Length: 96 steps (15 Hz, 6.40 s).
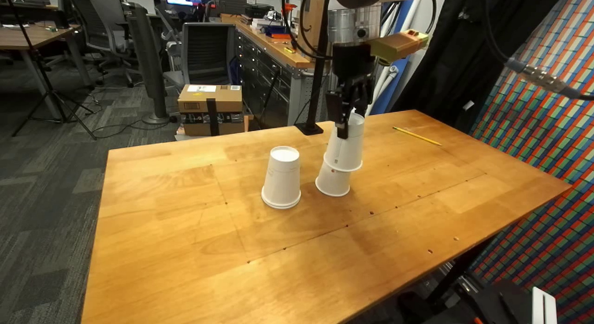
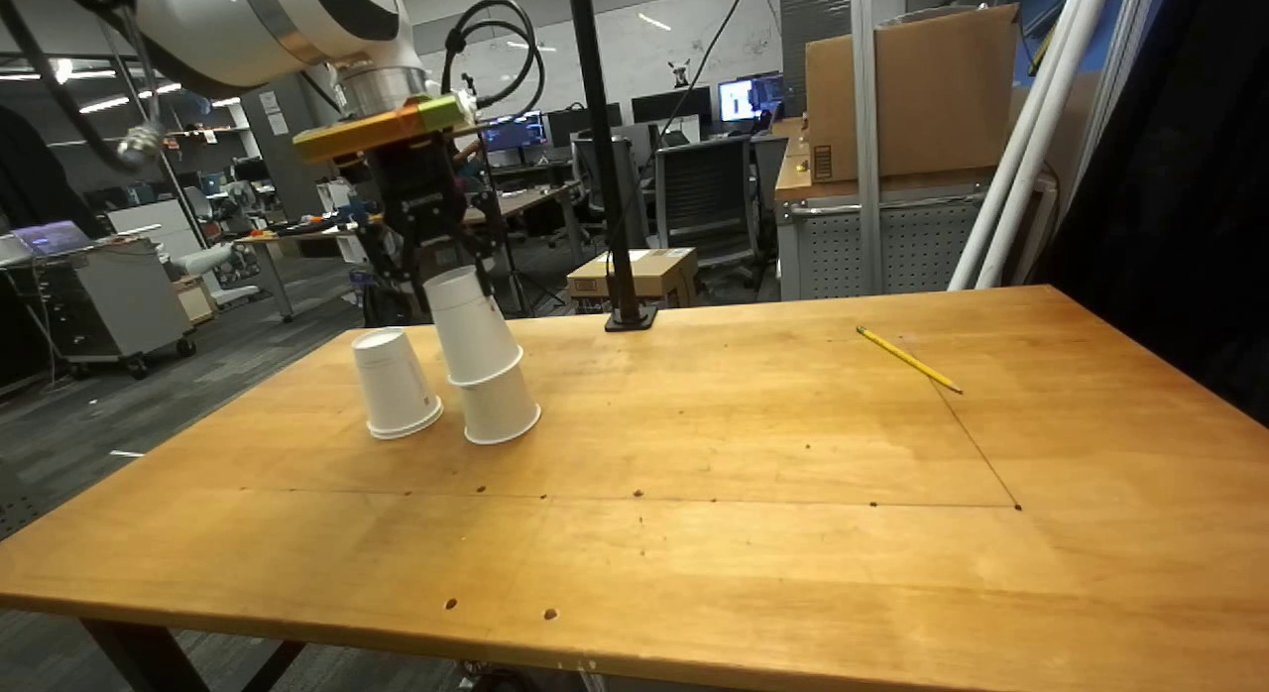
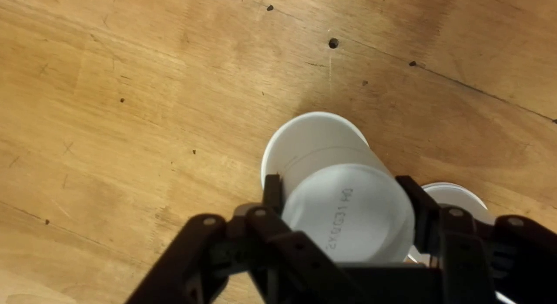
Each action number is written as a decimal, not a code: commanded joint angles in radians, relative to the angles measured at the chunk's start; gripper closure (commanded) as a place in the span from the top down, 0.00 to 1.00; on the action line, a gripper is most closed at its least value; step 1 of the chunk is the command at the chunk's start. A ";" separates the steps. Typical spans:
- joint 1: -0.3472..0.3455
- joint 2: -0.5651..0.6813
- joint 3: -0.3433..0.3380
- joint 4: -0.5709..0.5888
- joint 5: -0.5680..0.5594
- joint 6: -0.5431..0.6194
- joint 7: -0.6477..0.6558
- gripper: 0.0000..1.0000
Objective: Stack all the cups together
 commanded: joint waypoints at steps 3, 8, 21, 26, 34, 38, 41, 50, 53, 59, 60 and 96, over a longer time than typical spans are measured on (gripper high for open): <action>0.001 0.001 -0.001 -0.009 -0.003 -0.001 -0.002 0.79; 0.001 0.006 -0.001 -0.011 0.002 -0.003 -0.001 1.00; 0.001 0.041 0.000 -0.019 0.080 0.009 -0.010 1.00; 0.002 0.085 0.001 0.010 0.057 0.028 -0.016 1.00; -0.014 0.153 -0.015 0.101 0.010 0.033 -0.045 1.00; -0.023 0.129 -0.026 0.112 0.008 0.014 -0.024 1.00; -0.029 0.125 -0.032 0.113 0.007 0.014 -0.021 1.00; -0.025 0.163 -0.027 0.109 0.030 0.025 0.007 1.00; -0.024 0.177 -0.024 0.111 0.035 0.026 0.013 1.00; -0.025 0.197 -0.021 0.111 0.048 0.026 0.012 0.74; -0.025 0.198 -0.021 0.110 0.049 0.026 0.012 0.65; 0.080 0.081 0.057 0.340 -0.125 -0.267 0.131 0.40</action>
